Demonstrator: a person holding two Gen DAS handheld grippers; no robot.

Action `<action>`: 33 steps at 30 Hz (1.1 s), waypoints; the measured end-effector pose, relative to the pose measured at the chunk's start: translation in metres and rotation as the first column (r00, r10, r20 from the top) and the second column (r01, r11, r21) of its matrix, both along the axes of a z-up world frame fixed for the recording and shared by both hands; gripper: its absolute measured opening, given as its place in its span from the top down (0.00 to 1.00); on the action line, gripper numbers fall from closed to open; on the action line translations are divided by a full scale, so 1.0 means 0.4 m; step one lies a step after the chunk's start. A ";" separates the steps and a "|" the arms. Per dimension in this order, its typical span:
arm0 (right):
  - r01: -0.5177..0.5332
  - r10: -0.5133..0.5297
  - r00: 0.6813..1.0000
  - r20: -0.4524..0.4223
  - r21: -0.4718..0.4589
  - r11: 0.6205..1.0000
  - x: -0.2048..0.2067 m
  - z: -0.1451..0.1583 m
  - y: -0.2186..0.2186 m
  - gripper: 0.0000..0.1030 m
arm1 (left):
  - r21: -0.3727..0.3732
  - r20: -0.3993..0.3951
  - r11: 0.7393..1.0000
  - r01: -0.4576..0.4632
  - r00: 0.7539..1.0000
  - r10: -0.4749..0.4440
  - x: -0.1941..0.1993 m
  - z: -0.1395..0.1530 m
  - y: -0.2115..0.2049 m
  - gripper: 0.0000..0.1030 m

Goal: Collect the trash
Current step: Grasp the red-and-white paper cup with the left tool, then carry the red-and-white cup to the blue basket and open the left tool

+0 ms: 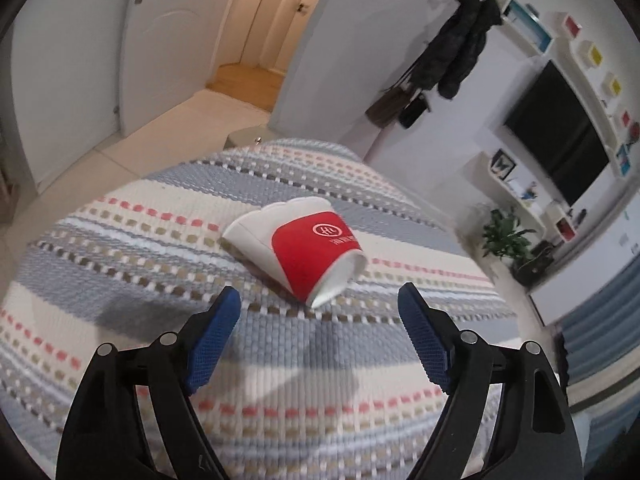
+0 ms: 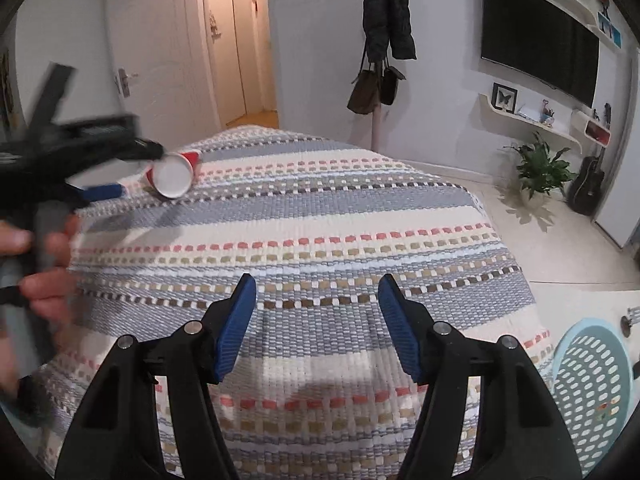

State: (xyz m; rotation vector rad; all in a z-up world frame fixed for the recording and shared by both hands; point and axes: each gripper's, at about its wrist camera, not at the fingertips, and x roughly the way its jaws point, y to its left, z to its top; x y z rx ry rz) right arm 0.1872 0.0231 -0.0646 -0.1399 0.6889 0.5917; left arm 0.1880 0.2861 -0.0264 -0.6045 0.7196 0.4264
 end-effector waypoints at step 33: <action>0.084 -0.081 0.996 -0.025 0.126 0.988 0.020 0.012 -0.080 0.42 | 0.142 0.088 0.975 0.170 0.979 -0.184 -0.001 0.022 -0.148 0.42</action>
